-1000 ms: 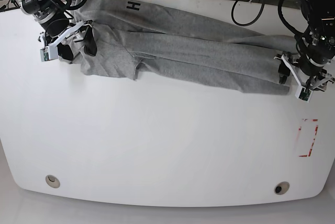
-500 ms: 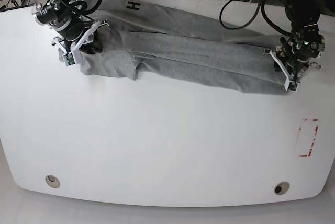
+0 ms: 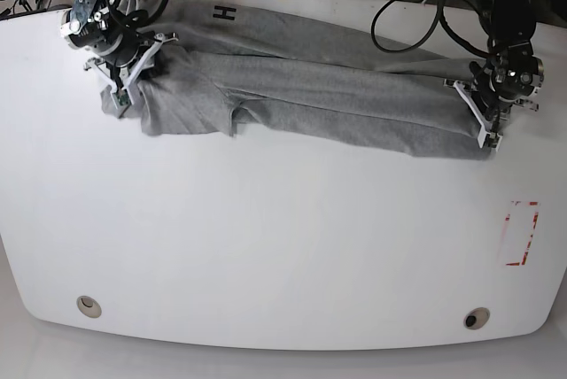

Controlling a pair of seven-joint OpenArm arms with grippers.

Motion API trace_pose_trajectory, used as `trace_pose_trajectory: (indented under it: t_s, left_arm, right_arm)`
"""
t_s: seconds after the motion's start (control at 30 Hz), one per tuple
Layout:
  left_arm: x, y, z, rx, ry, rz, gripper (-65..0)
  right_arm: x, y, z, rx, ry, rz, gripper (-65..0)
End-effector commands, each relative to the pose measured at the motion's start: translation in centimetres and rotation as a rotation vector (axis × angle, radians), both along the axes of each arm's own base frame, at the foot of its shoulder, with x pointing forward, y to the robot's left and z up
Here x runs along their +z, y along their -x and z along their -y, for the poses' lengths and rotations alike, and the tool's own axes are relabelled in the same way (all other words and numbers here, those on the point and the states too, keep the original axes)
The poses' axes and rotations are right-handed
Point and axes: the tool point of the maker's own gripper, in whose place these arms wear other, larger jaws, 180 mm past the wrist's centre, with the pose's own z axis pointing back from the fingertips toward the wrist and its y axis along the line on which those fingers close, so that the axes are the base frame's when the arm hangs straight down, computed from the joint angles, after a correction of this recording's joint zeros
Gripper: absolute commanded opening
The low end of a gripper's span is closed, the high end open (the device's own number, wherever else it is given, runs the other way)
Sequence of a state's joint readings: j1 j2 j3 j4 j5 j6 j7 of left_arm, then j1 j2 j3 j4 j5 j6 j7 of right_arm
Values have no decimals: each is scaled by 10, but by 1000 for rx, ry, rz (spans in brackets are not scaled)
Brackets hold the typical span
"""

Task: Fold the T-shirt properly
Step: 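Lower the folded hem onto the shirt and release with both grippers, then grasp the folded strip end with the left gripper, right gripper holding the other end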

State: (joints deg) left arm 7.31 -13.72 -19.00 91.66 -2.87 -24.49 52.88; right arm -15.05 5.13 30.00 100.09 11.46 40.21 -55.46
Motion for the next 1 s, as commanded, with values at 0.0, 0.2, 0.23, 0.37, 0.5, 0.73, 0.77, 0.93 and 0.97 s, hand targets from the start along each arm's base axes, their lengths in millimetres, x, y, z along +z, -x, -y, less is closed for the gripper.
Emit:
trace_pose_trajectory:
  t_s: [0.0, 0.2, 0.23, 0.37, 0.5, 0.73, 0.77, 0.93, 0.97]
  left_arm:
    - [2, 2, -5, 3, -23, -13, -619]
    - [-3, 2, 10, 6, 13, -9, -619]
    - [-3, 2, 11, 8, 16, -12, -619]
    - [-7, 5, 10, 19, 16, -42, -619]
    - [-7, 7, 9, 22, 15, -49, -619]
    - [-5, 6, 11, 18, 15, -42, -619]
    - [-5, 6, 11, 17, 16, -41, -619]
    - [7, -1, 13, 8, 13, -3, -618]
    - [13, -5, 18, 3, 20, 21, -606]
  right_arm:
    - [-13, 0, 17, -4, 74, -68, -534]
    - [-18, -24, 29, -13, 117, -73, -536]
    - [-18, -28, 32, -16, 123, -70, -536]
    - [-9, -50, 51, -22, 186, -45, -536]
    - [-1, -63, 60, -27, 212, -26, -534]
    - [13, -82, 65, -31, 223, 15, -534]
    - [13, -82, 65, -31, 223, 16, -534]
    - [14, -84, 64, -32, 222, 19, -534]
    - [14, -84, 63, -32, 220, 21, -536]
